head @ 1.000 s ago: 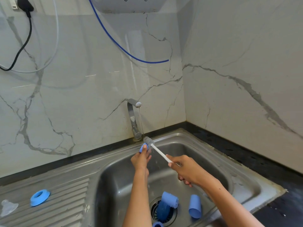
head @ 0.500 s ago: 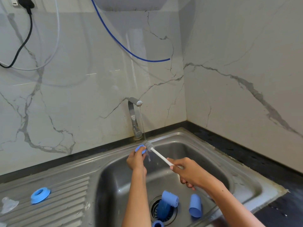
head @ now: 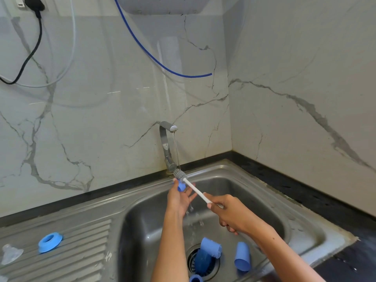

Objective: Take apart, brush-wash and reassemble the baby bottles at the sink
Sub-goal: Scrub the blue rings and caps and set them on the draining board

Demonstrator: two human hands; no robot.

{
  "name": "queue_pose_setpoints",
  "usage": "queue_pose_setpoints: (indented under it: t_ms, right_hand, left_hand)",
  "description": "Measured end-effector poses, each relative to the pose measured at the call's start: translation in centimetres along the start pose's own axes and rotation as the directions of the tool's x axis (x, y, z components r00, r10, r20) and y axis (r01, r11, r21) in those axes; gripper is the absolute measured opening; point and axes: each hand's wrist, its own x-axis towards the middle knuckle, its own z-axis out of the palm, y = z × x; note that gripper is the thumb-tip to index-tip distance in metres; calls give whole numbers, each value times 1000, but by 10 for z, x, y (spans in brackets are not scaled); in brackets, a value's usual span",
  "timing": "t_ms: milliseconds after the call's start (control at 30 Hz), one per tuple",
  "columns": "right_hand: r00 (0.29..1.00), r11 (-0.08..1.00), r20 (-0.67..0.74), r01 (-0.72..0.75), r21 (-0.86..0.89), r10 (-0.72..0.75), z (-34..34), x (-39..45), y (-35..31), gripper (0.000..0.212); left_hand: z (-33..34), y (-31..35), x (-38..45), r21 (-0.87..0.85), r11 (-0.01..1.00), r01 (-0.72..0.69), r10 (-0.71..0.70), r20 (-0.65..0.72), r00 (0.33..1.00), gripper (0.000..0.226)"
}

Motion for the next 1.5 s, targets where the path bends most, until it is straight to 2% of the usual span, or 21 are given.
queue_pose_setpoints:
  t_ms: [167, 233, 333, 400, 467, 533, 633, 900, 1067, 1167, 1300, 1433, 1500]
  right_hand:
    - [997, 1000, 73, -15, 3, 15, -4, -7, 0, 38]
    - [999, 999, 42, -3, -37, 4, -2, -8, 0, 38]
    - [998, 978, -40, 49, -203, -58, 9, -1, -4, 40]
    - [994, 954, -69, 66, -291, -89, 17, 6, -8, 43]
    - [997, 966, -54, 45, -254, -60, 19, 9, -9, 44]
    - [1000, 992, 4, 10, -127, -9, 15, 7, -5, 42]
    - [996, 999, 69, -49, -23, 50, 5, -2, 3, 40]
    - [998, 998, -21, -63, 32, 64, 12, 7, 1, 41]
    - [998, 998, 29, -64, 14, 64, 6, 5, 2, 41]
    - [996, 998, 67, -55, -5, 55, 6, -2, 1, 40]
    - [999, 999, 42, -33, -8, 33, 7, -3, 0, 40]
    - [999, 1000, -34, -22, -2, 22, 10, 2, -2, 39]
    - [997, 1000, -77, -22, -4, 22, 11, 5, -4, 39]
  left_hand:
    - [-9, 6, 5, -294, 955, 46, -62, -45, 997, 50]
    - [-6, 2, 3, -268, 962, 54, -71, -52, 996, 49]
    - [0, -7, 2, -220, 975, 42, -64, -96, 993, 39]
    - [2, -10, 1, -258, 966, 32, -60, -105, 993, 38]
    - [1, -9, 3, -390, 921, -4, -55, -138, 989, 45]
    - [-6, -4, 7, -513, 857, -48, -57, -188, 980, 46]
    - [-16, 2, 14, -547, 831, -102, -17, -207, 978, 35]
    - [-7, -3, 8, -419, 907, -40, 17, -58, 998, 29]
    - [-9, 3, 6, -411, 911, -34, -26, -141, 990, 42]
    - [-10, 7, 3, -406, 914, 6, -67, -137, 988, 50]
    - [-5, 3, -1, -194, 980, -40, 26, -73, 997, 34]
    - [-2, 1, -5, -114, 993, -38, 43, 47, 998, 23]
    - [0, -2, -5, 59, 998, -36, 32, 68, 997, 25]
